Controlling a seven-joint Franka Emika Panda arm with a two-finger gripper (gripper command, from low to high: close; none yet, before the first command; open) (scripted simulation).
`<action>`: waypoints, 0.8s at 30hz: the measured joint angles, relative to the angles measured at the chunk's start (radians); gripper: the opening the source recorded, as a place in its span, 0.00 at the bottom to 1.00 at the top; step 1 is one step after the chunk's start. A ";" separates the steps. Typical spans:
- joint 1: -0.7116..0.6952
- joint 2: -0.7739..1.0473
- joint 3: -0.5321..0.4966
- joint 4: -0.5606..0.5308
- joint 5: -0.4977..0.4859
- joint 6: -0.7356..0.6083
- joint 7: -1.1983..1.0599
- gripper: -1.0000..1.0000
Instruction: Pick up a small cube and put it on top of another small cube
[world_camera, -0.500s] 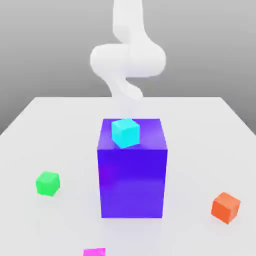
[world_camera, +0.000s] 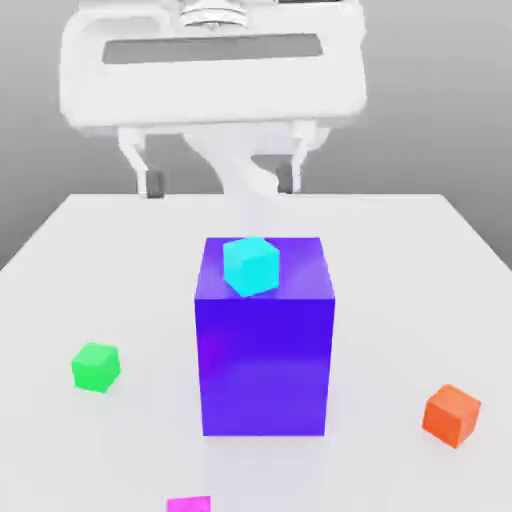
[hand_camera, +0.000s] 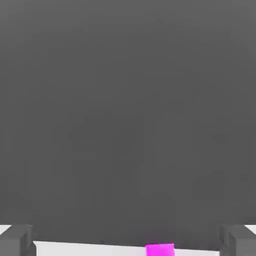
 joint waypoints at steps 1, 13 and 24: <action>-0.001 0.036 -0.003 0.001 0.006 0.010 -0.011 0.50; -0.038 0.467 -0.012 0.013 0.021 0.137 -0.111 0.50; -0.067 0.679 0.014 0.047 0.044 0.268 -0.143 0.00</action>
